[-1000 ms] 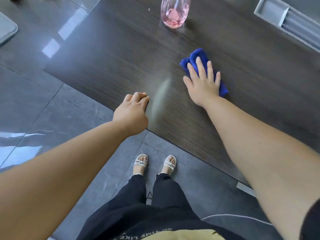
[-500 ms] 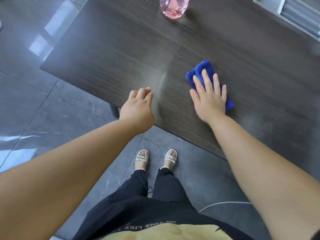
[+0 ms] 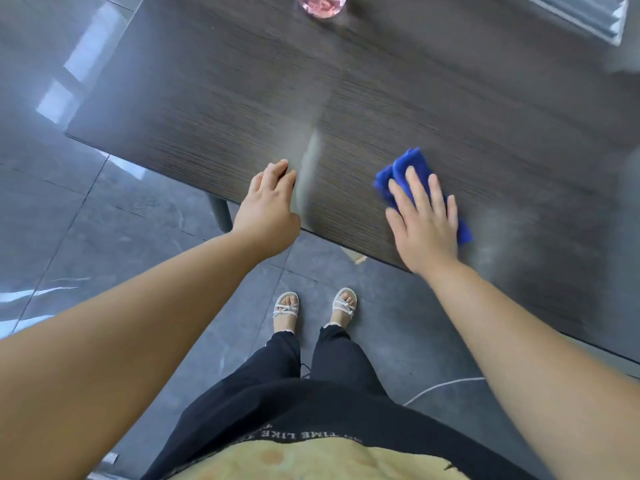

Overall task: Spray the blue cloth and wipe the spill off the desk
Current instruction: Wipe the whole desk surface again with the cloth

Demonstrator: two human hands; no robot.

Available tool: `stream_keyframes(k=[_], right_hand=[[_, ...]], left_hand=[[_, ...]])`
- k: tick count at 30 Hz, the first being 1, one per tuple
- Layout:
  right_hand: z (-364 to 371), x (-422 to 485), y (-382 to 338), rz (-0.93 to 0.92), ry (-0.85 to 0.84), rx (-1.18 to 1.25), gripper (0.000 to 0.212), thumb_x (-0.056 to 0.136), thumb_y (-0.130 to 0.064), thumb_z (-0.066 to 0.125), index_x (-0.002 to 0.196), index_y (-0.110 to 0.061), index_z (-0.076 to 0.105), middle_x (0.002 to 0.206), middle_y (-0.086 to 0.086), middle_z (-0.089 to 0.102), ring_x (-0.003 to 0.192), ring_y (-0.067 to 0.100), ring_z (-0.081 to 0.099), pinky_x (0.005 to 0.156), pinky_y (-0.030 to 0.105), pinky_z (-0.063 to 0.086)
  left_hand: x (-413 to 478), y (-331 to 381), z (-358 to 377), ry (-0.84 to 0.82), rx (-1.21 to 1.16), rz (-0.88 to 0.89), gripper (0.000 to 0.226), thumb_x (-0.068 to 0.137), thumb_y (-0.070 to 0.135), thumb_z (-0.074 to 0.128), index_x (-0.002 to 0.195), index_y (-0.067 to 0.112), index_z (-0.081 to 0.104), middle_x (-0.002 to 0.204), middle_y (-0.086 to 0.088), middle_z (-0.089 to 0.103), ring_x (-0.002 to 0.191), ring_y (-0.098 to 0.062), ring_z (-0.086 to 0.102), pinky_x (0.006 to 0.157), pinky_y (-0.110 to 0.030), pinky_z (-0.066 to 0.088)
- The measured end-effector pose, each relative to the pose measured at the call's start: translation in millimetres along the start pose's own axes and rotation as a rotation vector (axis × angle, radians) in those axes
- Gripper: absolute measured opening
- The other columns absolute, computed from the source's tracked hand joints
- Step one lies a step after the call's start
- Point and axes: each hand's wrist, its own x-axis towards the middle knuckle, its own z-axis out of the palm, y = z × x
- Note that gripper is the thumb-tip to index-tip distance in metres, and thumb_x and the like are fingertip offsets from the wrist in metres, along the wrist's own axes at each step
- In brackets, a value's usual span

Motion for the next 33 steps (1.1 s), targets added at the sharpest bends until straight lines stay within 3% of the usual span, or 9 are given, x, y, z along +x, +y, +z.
stream_keyframes(k=[3,7,11,15,19,22,26,29,33], right_hand=[[4,21,-62,0.279,0.019,0.033,0.059,0.095,-0.055,0.022,0.148,-0.03,0.025,0.159,-0.005,0.008,0.145,0.029,0.004,0.111,0.058,0.006],[13,-10,-105,-0.118,0.08,0.04,0.055,0.092,-0.051,0.027,0.138,-0.027,0.046,0.151,-0.003,0.035,0.139,0.033,0.029,0.107,0.06,0.022],[13,-48,-32,-0.386,0.013,0.002,0.048,0.094,-0.046,0.034,0.139,-0.029,0.044,0.151,-0.004,0.034,0.139,0.031,0.028,0.11,0.056,0.022],[-1,-46,46,0.119,-0.045,-0.019,0.055,0.095,-0.05,0.02,0.144,-0.03,0.034,0.156,-0.004,0.021,0.143,0.029,0.018,0.111,0.056,0.019],[-1,-23,-11,0.604,-0.023,0.112,0.057,0.097,-0.051,0.019,0.15,-0.03,0.018,0.159,-0.007,0.0,0.145,0.027,-0.003,0.114,0.055,0.003],[8,-44,-51,0.243,0.031,0.068,0.06,0.095,-0.053,0.017,0.144,-0.025,0.035,0.155,0.0,0.024,0.142,0.034,0.018,0.109,0.059,0.015],[8,-76,25,-0.252,-0.053,0.015,0.049,0.095,-0.045,0.029,0.138,-0.027,0.046,0.15,-0.002,0.036,0.138,0.032,0.031,0.108,0.057,0.025],[0,-84,114,-0.027,-0.038,-0.029,0.053,0.098,-0.048,0.022,0.141,-0.025,0.041,0.152,0.0,0.031,0.139,0.033,0.028,0.108,0.056,0.025],[-16,-75,166,0.659,-0.1,0.076,0.051,0.101,-0.044,0.019,0.15,-0.032,0.017,0.159,-0.008,0.0,0.146,0.023,-0.001,0.115,0.048,0.005]], left_hand=[[-1,0,2,0.051,-0.076,-0.013,0.064,0.085,0.005,0.047,0.146,0.008,0.025,0.155,-0.004,0.015,0.142,-0.025,0.011,0.114,-0.028,0.009],[-4,2,-1,0.105,-0.111,0.011,0.063,0.083,0.0,0.048,0.143,0.005,0.029,0.15,-0.01,0.026,0.139,-0.026,0.02,0.112,-0.026,0.012],[-8,16,2,0.08,-0.035,0.049,0.062,0.083,0.003,0.048,0.143,0.011,0.031,0.148,-0.008,0.028,0.136,-0.029,0.018,0.111,-0.032,0.018],[-16,40,14,0.017,0.046,0.16,0.06,0.083,0.007,0.048,0.141,0.015,0.036,0.143,-0.006,0.033,0.131,-0.032,0.023,0.105,-0.039,0.028],[-21,57,29,-0.004,0.092,0.208,0.057,0.083,0.01,0.047,0.14,0.017,0.039,0.142,-0.004,0.036,0.13,-0.031,0.027,0.103,-0.038,0.03],[-22,66,34,0.011,0.093,0.19,0.054,0.083,0.017,0.042,0.137,0.018,0.044,0.14,-0.004,0.041,0.128,-0.03,0.03,0.104,-0.039,0.031],[-21,81,37,-0.009,0.117,0.125,0.053,0.085,0.017,0.049,0.137,0.023,0.04,0.141,-0.001,0.037,0.131,-0.027,0.026,0.107,-0.037,0.022],[-21,103,45,-0.058,0.171,0.169,0.054,0.085,0.02,0.05,0.138,0.024,0.039,0.142,-0.002,0.031,0.132,-0.028,0.022,0.111,-0.038,0.016],[-24,125,59,-0.103,0.191,0.22,0.053,0.086,0.023,0.05,0.137,0.022,0.039,0.144,-0.003,0.028,0.133,-0.028,0.02,0.11,-0.037,0.017]])
